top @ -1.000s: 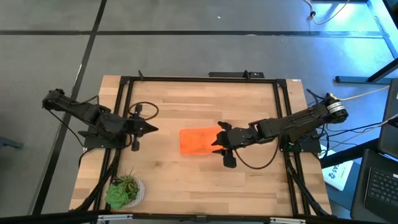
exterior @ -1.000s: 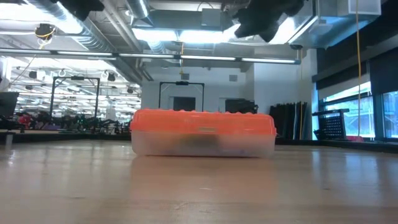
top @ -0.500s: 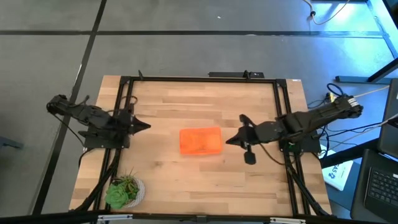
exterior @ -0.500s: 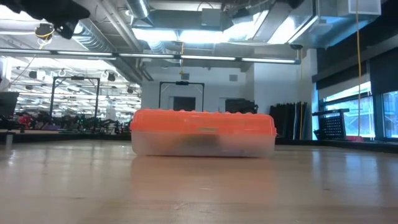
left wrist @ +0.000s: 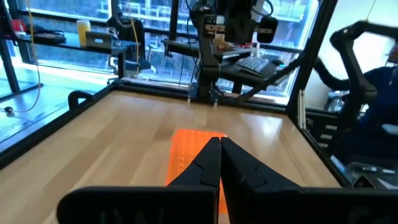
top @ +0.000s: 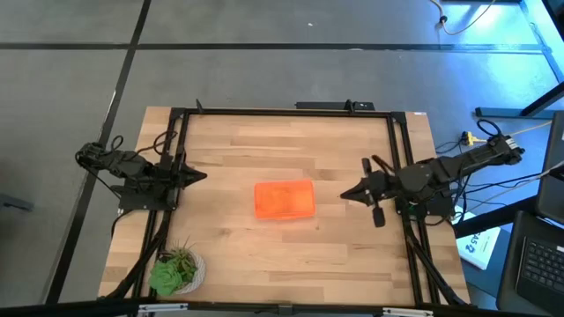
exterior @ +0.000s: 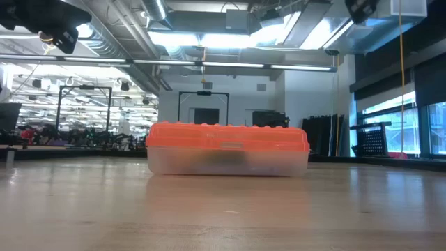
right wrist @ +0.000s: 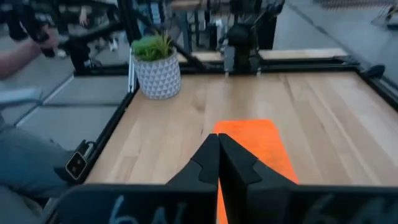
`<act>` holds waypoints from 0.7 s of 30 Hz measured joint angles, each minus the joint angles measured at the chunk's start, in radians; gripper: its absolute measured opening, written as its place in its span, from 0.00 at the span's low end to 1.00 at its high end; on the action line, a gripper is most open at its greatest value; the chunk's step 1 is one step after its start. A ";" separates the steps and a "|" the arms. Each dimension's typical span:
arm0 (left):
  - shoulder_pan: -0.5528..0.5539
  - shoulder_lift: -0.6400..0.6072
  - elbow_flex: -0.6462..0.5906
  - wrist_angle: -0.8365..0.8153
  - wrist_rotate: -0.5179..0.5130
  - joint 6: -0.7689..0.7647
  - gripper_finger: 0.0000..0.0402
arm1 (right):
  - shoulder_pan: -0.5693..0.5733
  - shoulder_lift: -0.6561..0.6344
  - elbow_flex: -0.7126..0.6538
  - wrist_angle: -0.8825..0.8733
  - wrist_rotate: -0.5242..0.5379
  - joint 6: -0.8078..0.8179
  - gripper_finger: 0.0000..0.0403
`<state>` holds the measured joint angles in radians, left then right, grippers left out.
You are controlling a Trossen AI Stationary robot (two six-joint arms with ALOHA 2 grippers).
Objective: Pack school essentials
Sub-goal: Return to Home Position
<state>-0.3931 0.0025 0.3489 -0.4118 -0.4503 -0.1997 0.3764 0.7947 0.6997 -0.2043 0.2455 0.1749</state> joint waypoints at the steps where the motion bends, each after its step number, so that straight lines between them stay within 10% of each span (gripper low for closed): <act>1: 0.000 0.000 -0.004 0.004 -0.003 0.000 0.00 | -0.002 -0.036 -0.031 0.024 0.000 0.000 0.01; 21: 0.000 0.000 -0.047 0.004 -0.006 -0.007 0.00 | -0.053 -0.630 -0.432 0.119 -0.002 0.003 0.01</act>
<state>-0.3933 0.0025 0.3016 -0.4074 -0.4564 -0.2070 0.3233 0.1650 0.2674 -0.0856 0.2434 0.1778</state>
